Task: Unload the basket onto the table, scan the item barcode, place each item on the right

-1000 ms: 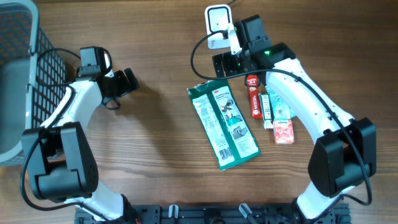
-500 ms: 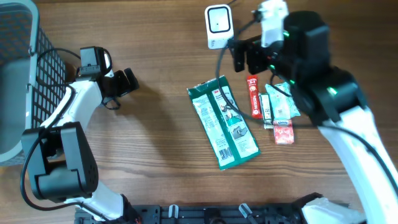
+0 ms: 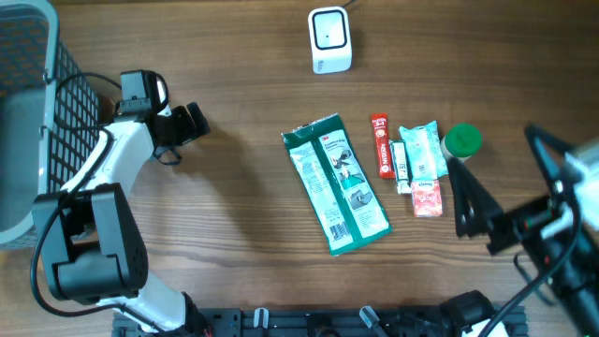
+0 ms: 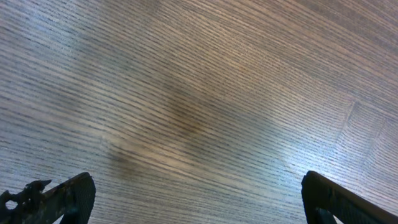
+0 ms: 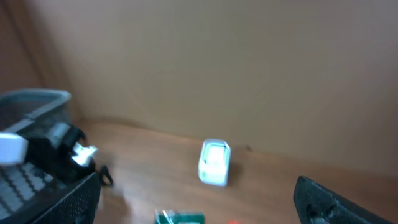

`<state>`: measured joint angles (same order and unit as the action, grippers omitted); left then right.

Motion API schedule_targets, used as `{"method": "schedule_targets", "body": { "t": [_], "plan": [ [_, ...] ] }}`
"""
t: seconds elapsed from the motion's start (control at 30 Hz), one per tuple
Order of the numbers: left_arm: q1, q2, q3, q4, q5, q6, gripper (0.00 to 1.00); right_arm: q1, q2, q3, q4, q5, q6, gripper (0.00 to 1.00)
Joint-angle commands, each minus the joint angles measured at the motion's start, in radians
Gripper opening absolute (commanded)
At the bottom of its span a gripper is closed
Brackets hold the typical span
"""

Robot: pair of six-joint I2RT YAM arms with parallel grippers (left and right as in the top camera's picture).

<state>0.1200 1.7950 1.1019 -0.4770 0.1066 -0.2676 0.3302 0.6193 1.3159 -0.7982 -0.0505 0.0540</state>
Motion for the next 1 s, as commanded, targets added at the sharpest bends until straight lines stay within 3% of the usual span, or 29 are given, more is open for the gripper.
{"method": "schedule_targets", "body": {
  "t": [0.0, 0.17, 0.33, 0.5, 0.57, 0.63, 0.7, 0.97],
  "plan": [
    [0.007, -0.014, 0.012, 0.003, 0.005, -0.002, 1.00, -0.094, -0.165, -0.229, 0.024, 0.005, 0.086, 1.00],
    [0.007, -0.014, 0.012, 0.003, 0.005, -0.002, 1.00, -0.204, -0.413, -0.540, 0.258, -0.064, 0.068, 1.00],
    [0.007, -0.014, 0.012, 0.003, 0.005, -0.002, 1.00, -0.256, -0.603, -0.874, 0.763, -0.201, -0.077, 1.00],
    [0.007, -0.014, 0.012, 0.003, 0.005, -0.002, 1.00, -0.259, -0.616, -1.109, 1.060, -0.161, -0.068, 0.99],
    [0.007, -0.014, 0.012, 0.003, 0.005, -0.002, 1.00, -0.259, -0.616, -1.201, 1.138, -0.088, 0.008, 1.00],
    [0.007, -0.014, 0.012, 0.003, 0.005, -0.002, 1.00, -0.259, -0.616, -1.290, 1.157, 0.015, 0.138, 1.00],
    [0.007, -0.014, 0.012, 0.003, 0.005, -0.002, 1.00, -0.259, -0.616, -1.311, 1.119, 0.053, 0.176, 1.00],
    [0.007, -0.014, 0.012, 0.003, 0.005, -0.002, 1.00, -0.259, -0.616, -1.311, 0.808, 0.073, 0.184, 1.00]
  ]
}}
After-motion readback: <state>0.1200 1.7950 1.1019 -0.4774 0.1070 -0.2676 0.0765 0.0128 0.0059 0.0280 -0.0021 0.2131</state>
